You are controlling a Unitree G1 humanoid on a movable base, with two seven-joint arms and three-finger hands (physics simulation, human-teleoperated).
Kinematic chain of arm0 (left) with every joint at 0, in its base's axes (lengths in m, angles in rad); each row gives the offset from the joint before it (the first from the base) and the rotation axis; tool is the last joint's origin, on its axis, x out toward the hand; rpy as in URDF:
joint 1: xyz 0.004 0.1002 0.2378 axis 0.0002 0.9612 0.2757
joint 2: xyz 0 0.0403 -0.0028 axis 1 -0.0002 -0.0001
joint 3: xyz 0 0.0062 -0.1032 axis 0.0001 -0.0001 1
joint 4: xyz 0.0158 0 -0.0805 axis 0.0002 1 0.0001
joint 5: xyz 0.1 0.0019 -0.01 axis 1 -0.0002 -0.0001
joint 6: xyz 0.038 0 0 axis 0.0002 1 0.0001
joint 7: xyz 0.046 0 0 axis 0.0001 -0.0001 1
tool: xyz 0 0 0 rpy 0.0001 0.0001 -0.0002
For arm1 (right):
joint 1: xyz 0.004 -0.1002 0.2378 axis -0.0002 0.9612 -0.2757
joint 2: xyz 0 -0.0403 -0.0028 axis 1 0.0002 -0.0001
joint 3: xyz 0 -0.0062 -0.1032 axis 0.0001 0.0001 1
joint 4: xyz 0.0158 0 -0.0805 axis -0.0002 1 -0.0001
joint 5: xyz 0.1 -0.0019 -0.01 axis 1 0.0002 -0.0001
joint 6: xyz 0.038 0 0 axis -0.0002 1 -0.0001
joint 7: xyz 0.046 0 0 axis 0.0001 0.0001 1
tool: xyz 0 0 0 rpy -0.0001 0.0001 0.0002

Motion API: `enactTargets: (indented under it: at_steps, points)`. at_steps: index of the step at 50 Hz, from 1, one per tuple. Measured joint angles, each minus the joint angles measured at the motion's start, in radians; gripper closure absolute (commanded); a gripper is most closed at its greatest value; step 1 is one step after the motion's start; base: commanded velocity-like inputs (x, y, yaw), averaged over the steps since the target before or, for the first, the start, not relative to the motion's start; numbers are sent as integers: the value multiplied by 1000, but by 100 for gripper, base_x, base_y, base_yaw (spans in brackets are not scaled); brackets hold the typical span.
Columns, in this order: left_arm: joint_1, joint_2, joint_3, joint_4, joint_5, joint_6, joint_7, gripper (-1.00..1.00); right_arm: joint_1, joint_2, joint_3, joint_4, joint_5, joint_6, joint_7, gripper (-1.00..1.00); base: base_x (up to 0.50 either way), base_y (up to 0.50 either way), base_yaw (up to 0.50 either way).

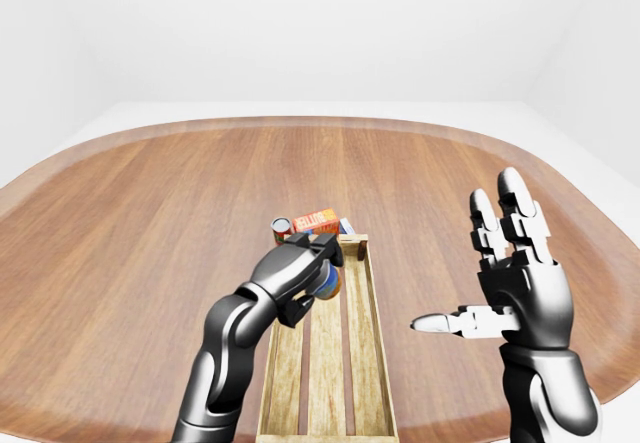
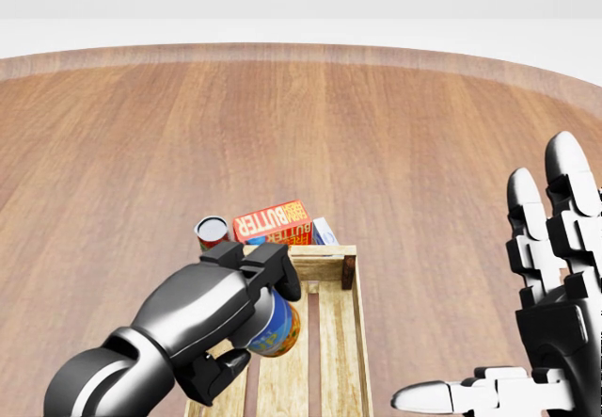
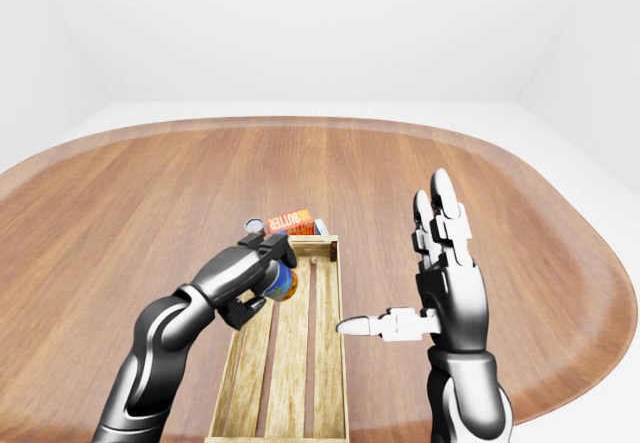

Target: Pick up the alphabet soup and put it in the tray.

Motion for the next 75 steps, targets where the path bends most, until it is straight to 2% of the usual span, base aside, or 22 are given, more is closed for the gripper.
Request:
enactTargets:
  at_steps: [26, 46, 75]
  points:
    - [41, -57, -126, 144, 173, 0, 0, 98, -3, 0, -5, -1, 3, 0, 1, -100, 0, 0, 0]
    - [43, -64, -164, 230, 353, 0, 67, 97, -2, 3, -13, -8, 7, 0, 4, -100, 0, 0, 0]
    - [41, -104, -225, 240, 413, 0, 98, 91, 0, 4, -15, -10, 10, 0, 6, -100, 0, 0, 0]
